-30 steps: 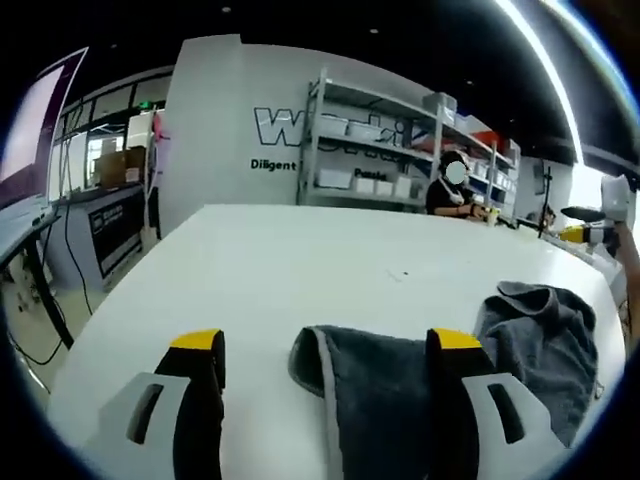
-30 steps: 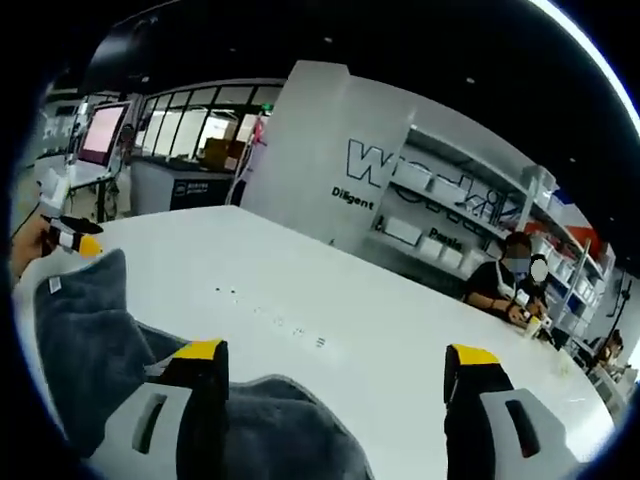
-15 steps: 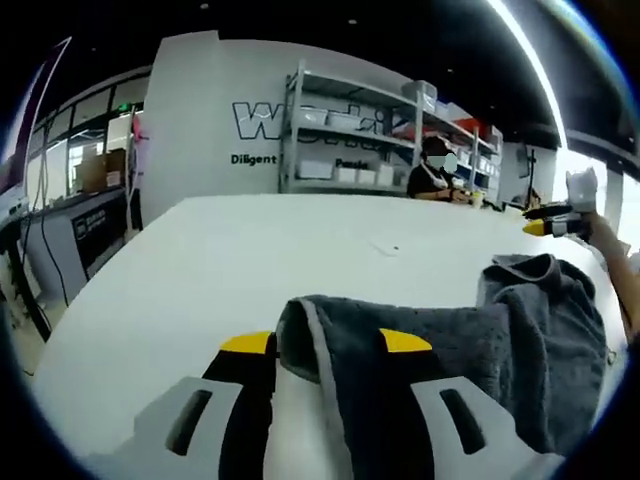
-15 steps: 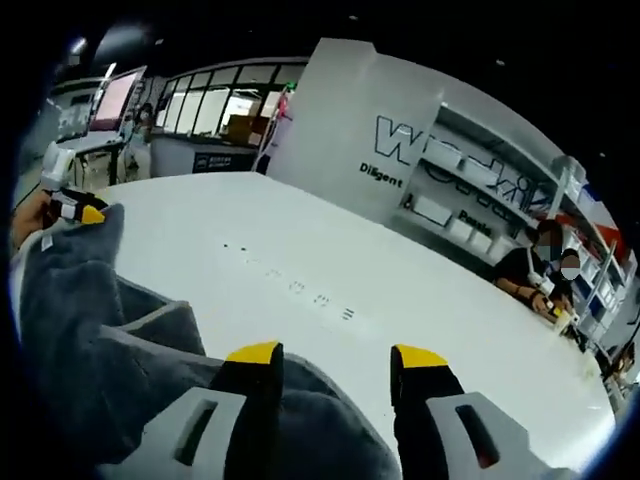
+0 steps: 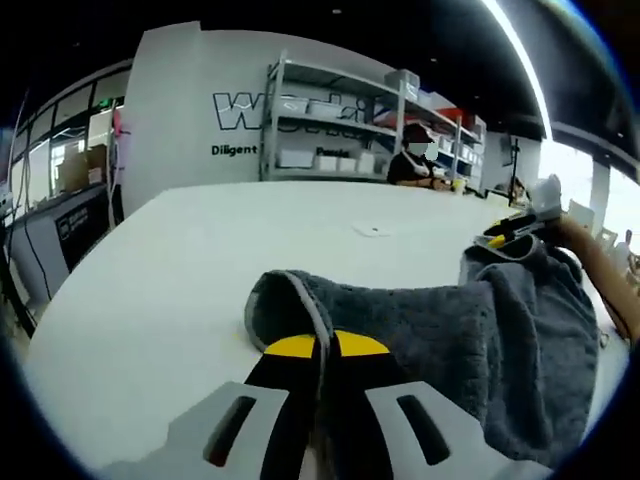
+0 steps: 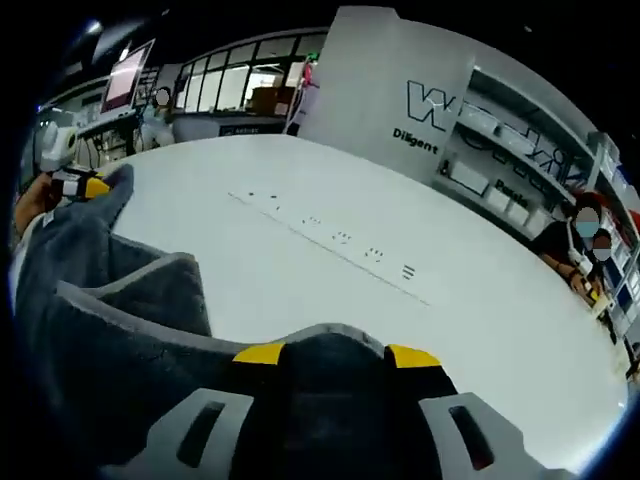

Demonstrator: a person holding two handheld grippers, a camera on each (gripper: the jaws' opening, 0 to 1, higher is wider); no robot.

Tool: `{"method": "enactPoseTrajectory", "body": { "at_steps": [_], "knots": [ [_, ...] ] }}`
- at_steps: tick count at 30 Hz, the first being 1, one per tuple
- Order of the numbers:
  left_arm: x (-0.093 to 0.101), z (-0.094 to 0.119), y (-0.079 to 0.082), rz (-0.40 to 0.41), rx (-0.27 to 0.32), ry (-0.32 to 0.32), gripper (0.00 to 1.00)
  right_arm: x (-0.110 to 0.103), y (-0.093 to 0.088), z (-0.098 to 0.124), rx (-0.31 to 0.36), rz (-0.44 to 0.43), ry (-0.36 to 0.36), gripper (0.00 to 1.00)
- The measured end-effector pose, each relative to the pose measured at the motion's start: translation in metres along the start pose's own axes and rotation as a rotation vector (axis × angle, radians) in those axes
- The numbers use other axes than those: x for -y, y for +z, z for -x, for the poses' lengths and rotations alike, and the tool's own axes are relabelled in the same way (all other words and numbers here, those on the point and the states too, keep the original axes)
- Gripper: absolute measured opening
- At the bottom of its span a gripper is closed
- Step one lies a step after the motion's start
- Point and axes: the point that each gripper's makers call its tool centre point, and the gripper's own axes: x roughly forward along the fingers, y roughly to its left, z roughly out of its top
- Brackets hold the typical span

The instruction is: Fold the towel on the table until its edges align and the towel forms a compact rectangular stack.

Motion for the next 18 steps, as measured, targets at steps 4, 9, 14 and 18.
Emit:
{"method": "enactPoseTrajectory", "body": {
  "at_steps": [4, 9, 14, 18],
  "knots": [
    [0.005, 0.003, -0.002, -0.022, -0.013, -0.002, 0.03, -0.01, -0.002, -0.001, 0.006, -0.054, 0.053, 0.21],
    [0.007, 0.005, -0.002, -0.032, -0.018, -0.008, 0.03, -0.014, -0.002, -0.001, 0.015, -0.074, 0.082, 0.09],
    [0.011, 0.009, -0.006, -0.04, -0.028, -0.018, 0.03, -0.013, -0.003, -0.001, 0.012, -0.084, 0.065, 0.01],
    [0.009, 0.014, -0.005, -0.039, -0.029, -0.017, 0.03, -0.012, -0.002, 0.0, 0.011, -0.035, 0.042, 0.0]
  ]
}}
